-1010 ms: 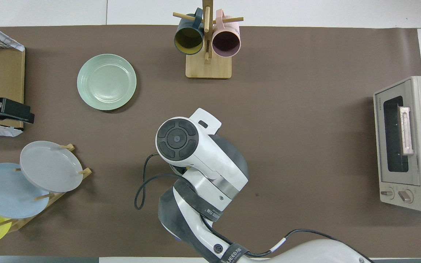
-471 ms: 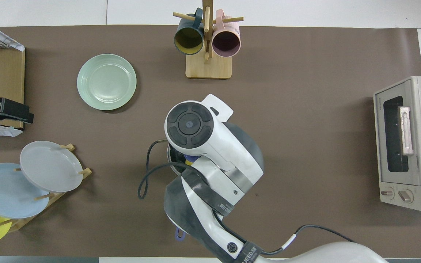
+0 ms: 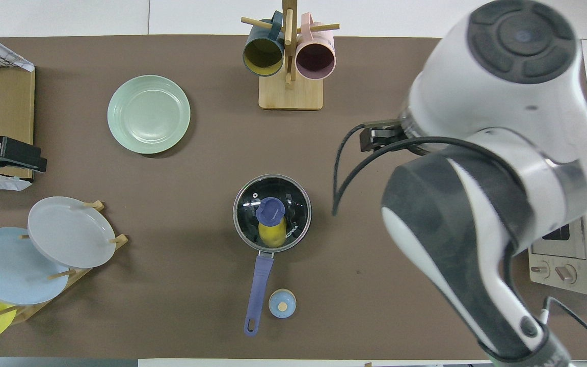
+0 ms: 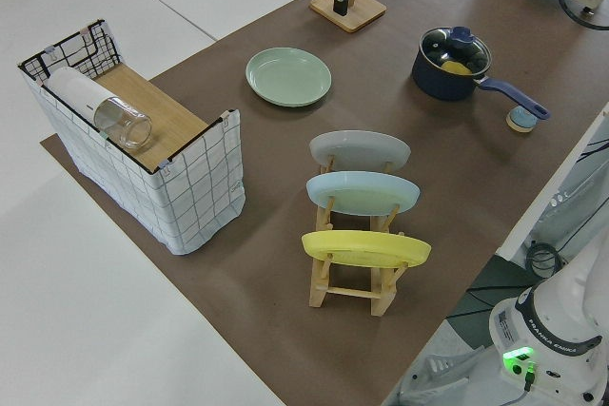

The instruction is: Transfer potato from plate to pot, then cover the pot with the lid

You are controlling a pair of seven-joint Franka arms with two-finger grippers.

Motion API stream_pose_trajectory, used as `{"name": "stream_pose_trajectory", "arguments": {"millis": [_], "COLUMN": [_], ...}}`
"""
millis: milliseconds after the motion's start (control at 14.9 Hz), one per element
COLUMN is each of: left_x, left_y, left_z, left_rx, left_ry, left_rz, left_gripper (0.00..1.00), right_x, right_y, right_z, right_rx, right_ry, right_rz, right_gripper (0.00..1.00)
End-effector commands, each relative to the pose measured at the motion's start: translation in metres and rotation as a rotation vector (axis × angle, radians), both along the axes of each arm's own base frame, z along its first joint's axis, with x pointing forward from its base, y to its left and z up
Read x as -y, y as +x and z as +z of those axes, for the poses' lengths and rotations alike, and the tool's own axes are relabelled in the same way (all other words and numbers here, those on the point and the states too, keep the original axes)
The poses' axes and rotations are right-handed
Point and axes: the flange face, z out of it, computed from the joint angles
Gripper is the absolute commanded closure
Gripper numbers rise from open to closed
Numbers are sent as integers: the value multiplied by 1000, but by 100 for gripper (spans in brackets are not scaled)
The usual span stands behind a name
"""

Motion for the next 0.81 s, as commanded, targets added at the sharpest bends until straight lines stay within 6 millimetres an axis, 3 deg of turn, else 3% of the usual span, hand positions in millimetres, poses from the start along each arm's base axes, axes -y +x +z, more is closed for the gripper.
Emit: {"name": "stream_pose_trajectory", "arguments": {"millis": [0,202,337,471,538,740], "left_x": [-3,-3,-3,-3,-3,-3], "left_y": [-8,-8,-8,-8,-8,-8], "left_z": [4,4,4,4,4,4], "left_rx": [-4,-4,-4,-4,-4,-2], "left_ry": [13,13,13,13,13,13], "left_rz": [6,6,6,6,6,6], "left_gripper": [0,0,0,0,0,0], "right_x": [58,98,109,149,160,164], "right_y": [-6,-6,-7,-11,-13,-35], "right_z": [2,1,-1,-17,-11,-8], "right_rx": [-64,-92,-100,-132,-132,-143], "right_ry": [-16,-27,-31,-18,20,22], "right_rz": [90,51,29,-18,17,48], "right_gripper": [0,0,0,0,0,0]}}
